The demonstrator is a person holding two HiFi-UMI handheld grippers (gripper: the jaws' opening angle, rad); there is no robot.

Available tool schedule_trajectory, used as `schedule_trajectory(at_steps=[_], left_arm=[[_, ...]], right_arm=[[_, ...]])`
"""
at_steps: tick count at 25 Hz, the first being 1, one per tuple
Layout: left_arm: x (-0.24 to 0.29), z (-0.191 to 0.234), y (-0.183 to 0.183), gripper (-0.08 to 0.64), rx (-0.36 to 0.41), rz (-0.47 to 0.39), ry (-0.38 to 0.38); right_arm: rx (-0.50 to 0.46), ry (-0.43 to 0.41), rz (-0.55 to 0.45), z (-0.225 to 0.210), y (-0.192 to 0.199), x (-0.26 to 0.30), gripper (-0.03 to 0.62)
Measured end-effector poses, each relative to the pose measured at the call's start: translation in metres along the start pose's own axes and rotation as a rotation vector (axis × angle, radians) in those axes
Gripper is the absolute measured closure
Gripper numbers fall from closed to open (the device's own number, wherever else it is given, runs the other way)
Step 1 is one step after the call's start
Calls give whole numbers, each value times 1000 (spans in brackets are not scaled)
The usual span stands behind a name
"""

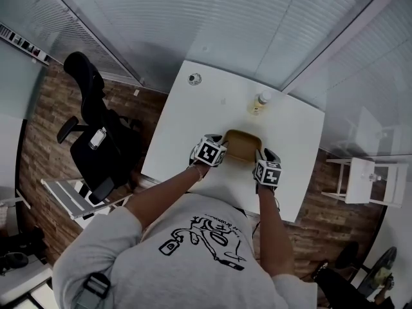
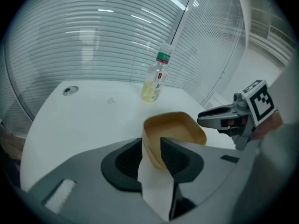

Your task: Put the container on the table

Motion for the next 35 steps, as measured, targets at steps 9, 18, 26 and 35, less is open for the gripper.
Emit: schedule_trajectory(at_steps=[9, 18, 26, 35], left_arm=[[-64, -21, -47, 505, 97, -232, -6], [-137, -75, -94, 545, 161, -437, 109], [-203, -125, -129, 555, 229, -543, 216], [-262, -164, -151, 555, 276, -655, 255]], right_arm=[[-101, -56, -245, 20, -68, -71, 493], [-158, -127, -467, 51, -132, -164, 554], [-166, -177, -605, 78, -170, -243, 565], [-177, -200, -670, 100, -193, -310, 566]])
Point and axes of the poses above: the fingertips, and each gripper's own axes: x forward along the fingers, z to its left, y out of its underside, the point moved 1 cm from there along -x, backward along the fingers, and after that the axes turned 8 degrees about y, right-handed, at the moved point
